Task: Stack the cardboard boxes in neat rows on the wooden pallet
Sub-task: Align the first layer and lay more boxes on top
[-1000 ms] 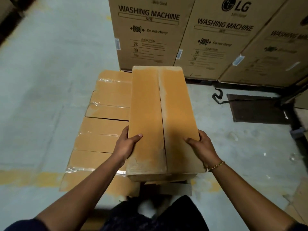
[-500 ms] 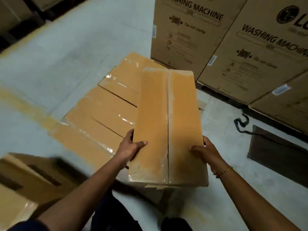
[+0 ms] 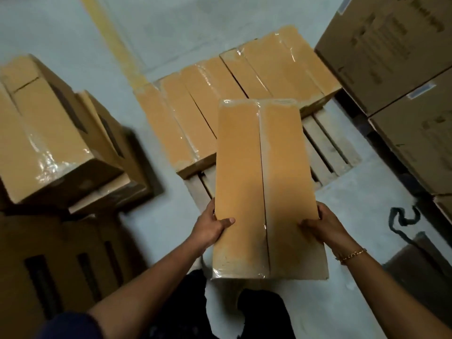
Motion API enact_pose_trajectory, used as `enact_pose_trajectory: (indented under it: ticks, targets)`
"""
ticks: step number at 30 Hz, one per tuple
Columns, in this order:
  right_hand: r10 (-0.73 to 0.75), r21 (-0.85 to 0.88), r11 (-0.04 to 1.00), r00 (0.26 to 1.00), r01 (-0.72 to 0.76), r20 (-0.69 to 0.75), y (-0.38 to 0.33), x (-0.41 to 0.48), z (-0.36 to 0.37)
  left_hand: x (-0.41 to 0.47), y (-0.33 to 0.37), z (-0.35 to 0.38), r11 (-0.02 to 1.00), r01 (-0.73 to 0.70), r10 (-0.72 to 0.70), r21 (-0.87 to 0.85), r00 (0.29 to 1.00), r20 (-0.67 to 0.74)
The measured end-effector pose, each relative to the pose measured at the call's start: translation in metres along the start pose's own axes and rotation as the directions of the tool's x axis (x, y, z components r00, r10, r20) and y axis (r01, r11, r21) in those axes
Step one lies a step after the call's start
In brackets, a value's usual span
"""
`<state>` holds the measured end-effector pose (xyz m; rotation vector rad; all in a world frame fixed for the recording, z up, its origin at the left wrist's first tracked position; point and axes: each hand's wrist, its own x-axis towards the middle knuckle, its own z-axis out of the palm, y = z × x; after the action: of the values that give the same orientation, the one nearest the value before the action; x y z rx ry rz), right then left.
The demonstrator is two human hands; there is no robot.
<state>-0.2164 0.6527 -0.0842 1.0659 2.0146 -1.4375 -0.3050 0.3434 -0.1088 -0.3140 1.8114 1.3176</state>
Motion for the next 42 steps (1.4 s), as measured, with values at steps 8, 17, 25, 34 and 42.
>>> enact_pose_trajectory:
  ticks: [8, 17, 25, 34, 42]
  targets:
    - [-0.074, -0.111, 0.99, 0.984, 0.092, 0.162, 0.04, 0.018, -0.012, -0.029, -0.073, 0.06, 0.996, 0.01, -0.027, -0.094, 0.981, -0.191]
    - [-0.121, -0.206, 0.96, 0.942, 0.192, 0.312, 0.089, 0.035, -0.015, -0.05, -0.15, 0.129, 0.974, -0.015, -0.06, -0.228, 0.946, -0.319]
    - [-0.154, -0.232, 0.942, 0.924, 0.244, 0.35, 0.132, 0.092, 0.033, 0.003, -0.226, 0.132, 0.967, -0.017, -0.078, -0.254, 0.929, -0.36]
    - [-0.302, -0.215, 0.889, 0.871, 0.404, 0.387, 0.214, 0.203, 0.091, 0.106, -0.321, 0.131, 0.974, -0.104, 0.012, -0.2, 0.909, -0.417]
    - [-0.403, -0.186, 0.847, 0.829, 0.498, 0.387, 0.279, 0.294, 0.134, 0.188, -0.391, 0.126, 0.982, -0.151, 0.088, -0.109, 0.892, -0.442]
